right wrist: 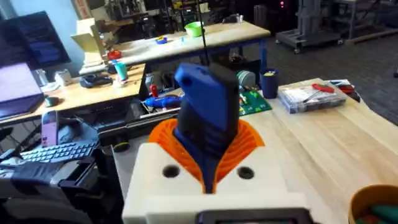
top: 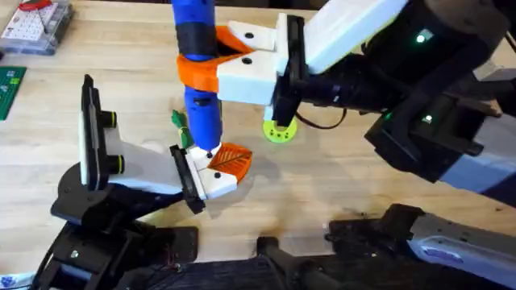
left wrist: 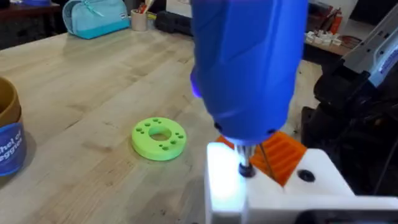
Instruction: Pick up the gripper from the table and insert it into the empty holder that is missing its gripper. Then pick up a screw, insert it into the mounting hole, and use the screwdriver to tighten it. Finally, clean up the table by picking up the vegetable and placing it into the bucket.
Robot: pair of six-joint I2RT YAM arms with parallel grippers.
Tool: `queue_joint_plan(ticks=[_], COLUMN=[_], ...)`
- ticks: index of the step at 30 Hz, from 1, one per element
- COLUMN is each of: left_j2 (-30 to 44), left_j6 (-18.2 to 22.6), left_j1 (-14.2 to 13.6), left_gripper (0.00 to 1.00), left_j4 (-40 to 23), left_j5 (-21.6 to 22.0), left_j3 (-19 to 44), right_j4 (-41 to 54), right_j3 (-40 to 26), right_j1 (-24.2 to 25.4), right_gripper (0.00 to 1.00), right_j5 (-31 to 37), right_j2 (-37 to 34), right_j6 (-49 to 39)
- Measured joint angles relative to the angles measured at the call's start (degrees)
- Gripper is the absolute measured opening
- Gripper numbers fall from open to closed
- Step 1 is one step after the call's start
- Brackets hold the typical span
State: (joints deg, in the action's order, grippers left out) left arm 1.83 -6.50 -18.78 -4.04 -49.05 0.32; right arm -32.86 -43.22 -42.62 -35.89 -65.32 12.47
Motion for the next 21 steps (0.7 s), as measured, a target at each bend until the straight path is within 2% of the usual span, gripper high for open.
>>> queue_joint_plan(ticks=[21], left_j2=[0.0], left_j6=[-1.1], left_j1=[0.0], left_gripper=[0.013], left_j4=[0.0], left_j5=[-0.2], left_j3=[0.0], right_j4=[0.2], right_j3=[0.0], right_j1=[0.1], right_gripper=[0.037], right_j5=[0.0], right_j2=[-0.2], right_j6=[-0.1])
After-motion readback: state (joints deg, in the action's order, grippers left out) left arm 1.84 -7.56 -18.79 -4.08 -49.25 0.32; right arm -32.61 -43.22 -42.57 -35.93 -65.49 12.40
